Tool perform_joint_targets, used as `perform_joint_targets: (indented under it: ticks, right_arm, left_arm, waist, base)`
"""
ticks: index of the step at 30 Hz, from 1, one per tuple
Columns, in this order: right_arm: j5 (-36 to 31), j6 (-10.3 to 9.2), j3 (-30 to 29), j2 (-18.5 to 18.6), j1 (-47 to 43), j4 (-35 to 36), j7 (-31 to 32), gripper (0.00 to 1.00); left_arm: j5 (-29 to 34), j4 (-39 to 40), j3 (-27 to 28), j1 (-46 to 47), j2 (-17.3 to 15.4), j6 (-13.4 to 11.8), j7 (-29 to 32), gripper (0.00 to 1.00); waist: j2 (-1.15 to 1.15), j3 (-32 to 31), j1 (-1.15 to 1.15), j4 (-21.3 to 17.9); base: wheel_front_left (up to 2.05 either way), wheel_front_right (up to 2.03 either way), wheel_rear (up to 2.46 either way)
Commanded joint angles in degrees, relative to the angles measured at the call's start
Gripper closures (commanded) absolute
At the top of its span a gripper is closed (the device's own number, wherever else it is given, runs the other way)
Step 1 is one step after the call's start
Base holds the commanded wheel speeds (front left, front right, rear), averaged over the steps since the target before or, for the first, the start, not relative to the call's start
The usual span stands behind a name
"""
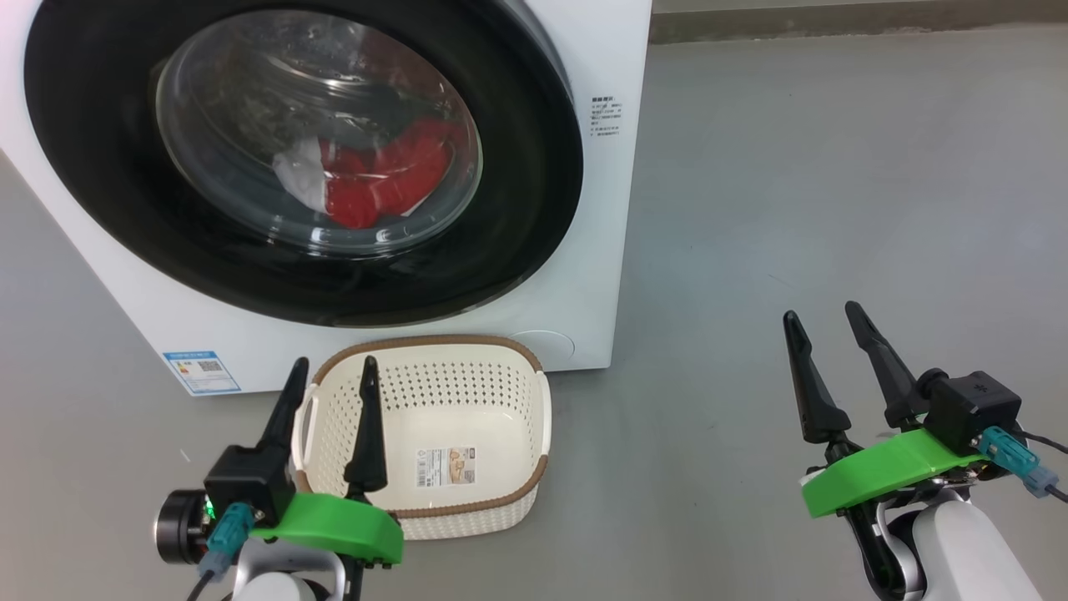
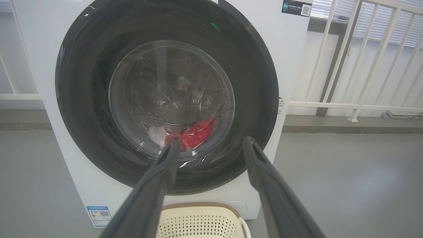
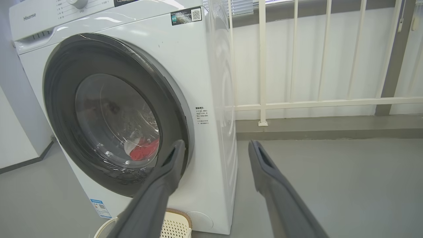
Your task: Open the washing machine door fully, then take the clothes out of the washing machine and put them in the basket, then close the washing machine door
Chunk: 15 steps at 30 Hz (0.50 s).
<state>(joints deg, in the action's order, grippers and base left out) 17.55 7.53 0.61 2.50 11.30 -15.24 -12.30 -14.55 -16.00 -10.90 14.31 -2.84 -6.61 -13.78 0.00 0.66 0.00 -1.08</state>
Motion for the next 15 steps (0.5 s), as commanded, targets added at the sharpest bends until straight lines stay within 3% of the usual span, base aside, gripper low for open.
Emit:
perform_joint_targets:
  ticks: [1,15]
  right_arm:
    - [-0.18,-0.04,1.01,0.38,2.37,1.22,-0.06,0.00]
    - [-0.53,-0.04,0.64,0.38,2.68,0.93,0.68,0.00]
  left_arm:
    - [0.37,1.34,1.72,2.18,-1.02,-0.33,-0.40,0.00]
    - [-0.45,1.45,1.47,1.87,-1.40,-1.35,1.05,0.00]
  waist:
    - [0.00,0.03,0.00,-0.01]
    - [0.00,0.36,0.00,-0.11]
  base:
    - [0.00,0.00,0.00]
    - [0.00,0.00,0.00]
